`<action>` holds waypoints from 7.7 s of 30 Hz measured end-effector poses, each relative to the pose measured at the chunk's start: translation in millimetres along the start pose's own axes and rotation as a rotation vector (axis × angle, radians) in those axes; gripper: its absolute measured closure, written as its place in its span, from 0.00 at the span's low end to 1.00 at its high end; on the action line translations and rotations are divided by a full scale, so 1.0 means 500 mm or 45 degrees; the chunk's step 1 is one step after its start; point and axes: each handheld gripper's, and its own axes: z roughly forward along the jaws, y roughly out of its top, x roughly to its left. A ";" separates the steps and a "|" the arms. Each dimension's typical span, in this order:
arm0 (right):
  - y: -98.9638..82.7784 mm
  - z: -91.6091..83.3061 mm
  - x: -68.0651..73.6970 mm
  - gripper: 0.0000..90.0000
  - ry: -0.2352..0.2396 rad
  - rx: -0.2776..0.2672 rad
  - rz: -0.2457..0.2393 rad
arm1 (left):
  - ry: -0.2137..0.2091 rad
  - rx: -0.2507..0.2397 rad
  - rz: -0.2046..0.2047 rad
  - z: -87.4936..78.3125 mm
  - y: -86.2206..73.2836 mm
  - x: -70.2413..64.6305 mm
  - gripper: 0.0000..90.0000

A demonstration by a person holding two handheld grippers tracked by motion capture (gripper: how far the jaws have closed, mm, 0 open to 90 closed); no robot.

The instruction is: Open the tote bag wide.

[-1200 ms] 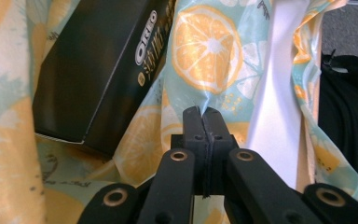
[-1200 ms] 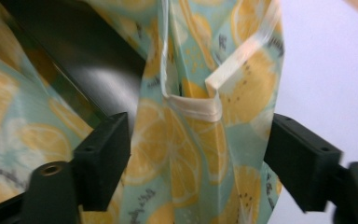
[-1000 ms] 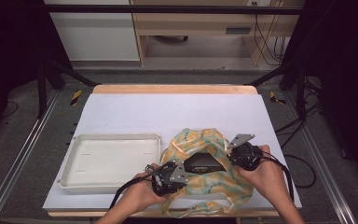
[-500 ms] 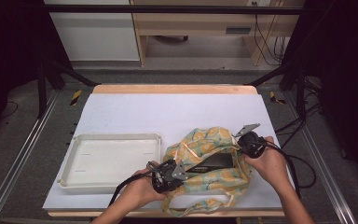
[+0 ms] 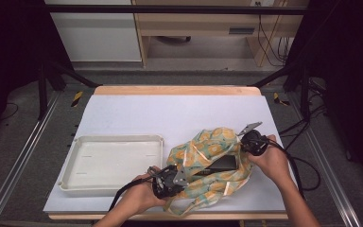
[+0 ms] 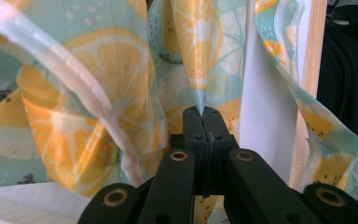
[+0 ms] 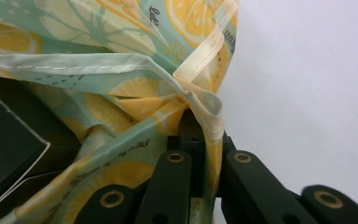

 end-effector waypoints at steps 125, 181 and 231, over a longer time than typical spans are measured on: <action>-0.142 -0.089 0.154 0.87 0.176 -0.253 -0.154 | 0.434 -0.128 -0.161 -0.050 0.045 0.144 1.00; -0.186 -0.052 0.140 1.00 0.217 -0.312 -0.036 | 0.423 -0.039 -0.405 0.039 0.020 0.255 1.00; -0.173 -0.096 0.143 1.00 0.177 -0.403 -0.040 | 0.507 -0.316 -0.336 -0.066 0.031 0.213 0.69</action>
